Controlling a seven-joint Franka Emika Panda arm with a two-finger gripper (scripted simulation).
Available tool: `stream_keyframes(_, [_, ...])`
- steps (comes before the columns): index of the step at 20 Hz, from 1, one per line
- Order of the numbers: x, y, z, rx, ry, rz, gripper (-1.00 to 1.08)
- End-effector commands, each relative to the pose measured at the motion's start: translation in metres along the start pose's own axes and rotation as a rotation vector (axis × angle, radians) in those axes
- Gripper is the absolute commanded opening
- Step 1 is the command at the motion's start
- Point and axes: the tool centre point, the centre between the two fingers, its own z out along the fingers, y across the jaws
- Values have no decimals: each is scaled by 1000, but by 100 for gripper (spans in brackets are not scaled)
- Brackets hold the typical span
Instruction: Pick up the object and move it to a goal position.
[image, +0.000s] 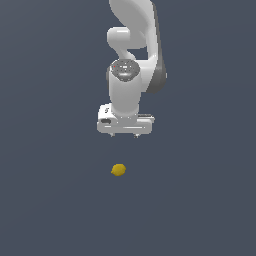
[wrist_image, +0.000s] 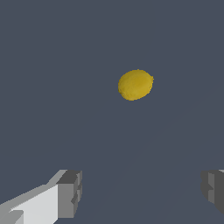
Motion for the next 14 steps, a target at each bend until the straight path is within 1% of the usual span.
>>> stream_keyframes(1, [0,0,0,0,0,0,100])
stream_keyframes(9, [3,-1,-7,-25,15,-54,100])
stream_keyframes(14, [3,-1,-7,-25,15,-51,100])
